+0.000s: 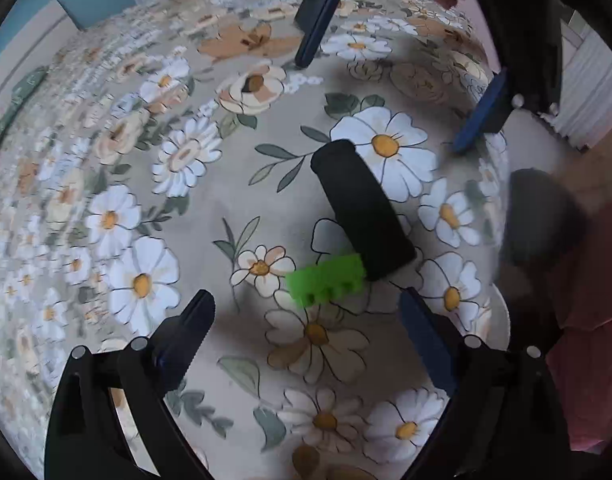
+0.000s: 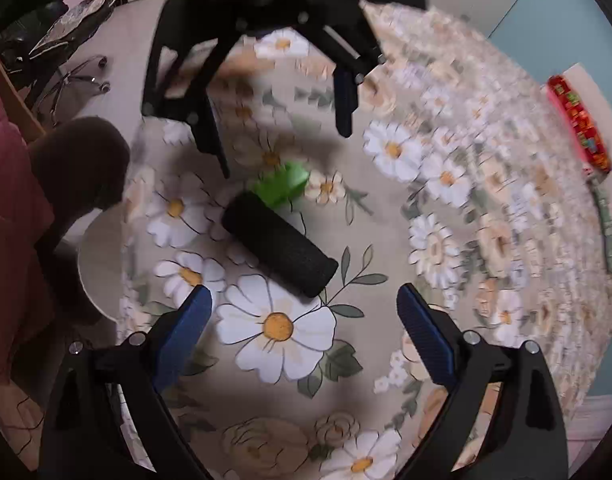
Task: Collect trash
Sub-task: 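Grasp the green block with left tool while right tool grasps black foam tube, then carry the green block and foam tube over the trash bin with both tools, then open both tools to drop the green block and foam tube into the bin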
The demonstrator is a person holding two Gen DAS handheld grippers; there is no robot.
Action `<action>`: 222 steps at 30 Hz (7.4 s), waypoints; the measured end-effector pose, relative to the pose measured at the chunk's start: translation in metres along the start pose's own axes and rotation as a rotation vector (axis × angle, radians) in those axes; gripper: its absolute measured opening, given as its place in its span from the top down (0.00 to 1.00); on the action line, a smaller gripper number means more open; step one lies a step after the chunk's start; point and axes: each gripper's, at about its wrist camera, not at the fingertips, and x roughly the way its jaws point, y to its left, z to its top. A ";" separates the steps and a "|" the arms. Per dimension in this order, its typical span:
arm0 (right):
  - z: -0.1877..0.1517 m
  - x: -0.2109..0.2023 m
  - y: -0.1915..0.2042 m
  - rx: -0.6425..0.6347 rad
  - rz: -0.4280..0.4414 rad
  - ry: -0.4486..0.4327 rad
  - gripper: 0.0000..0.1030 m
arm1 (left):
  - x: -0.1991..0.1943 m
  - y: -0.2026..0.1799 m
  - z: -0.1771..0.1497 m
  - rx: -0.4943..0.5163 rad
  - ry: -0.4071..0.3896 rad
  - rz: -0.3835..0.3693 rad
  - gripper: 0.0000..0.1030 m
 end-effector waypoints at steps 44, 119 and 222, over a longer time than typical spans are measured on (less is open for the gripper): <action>-0.003 0.056 -0.025 0.252 0.228 0.012 0.48 | 0.022 -0.007 -0.030 -0.237 -0.104 -0.147 0.54; 0.007 -0.159 0.223 0.774 -0.275 -0.338 0.52 | -0.147 -0.240 -0.117 -0.889 -0.369 0.518 0.54; -0.090 0.289 0.258 1.012 0.008 0.371 0.42 | 0.295 -0.226 -0.236 -1.271 0.389 -0.076 0.43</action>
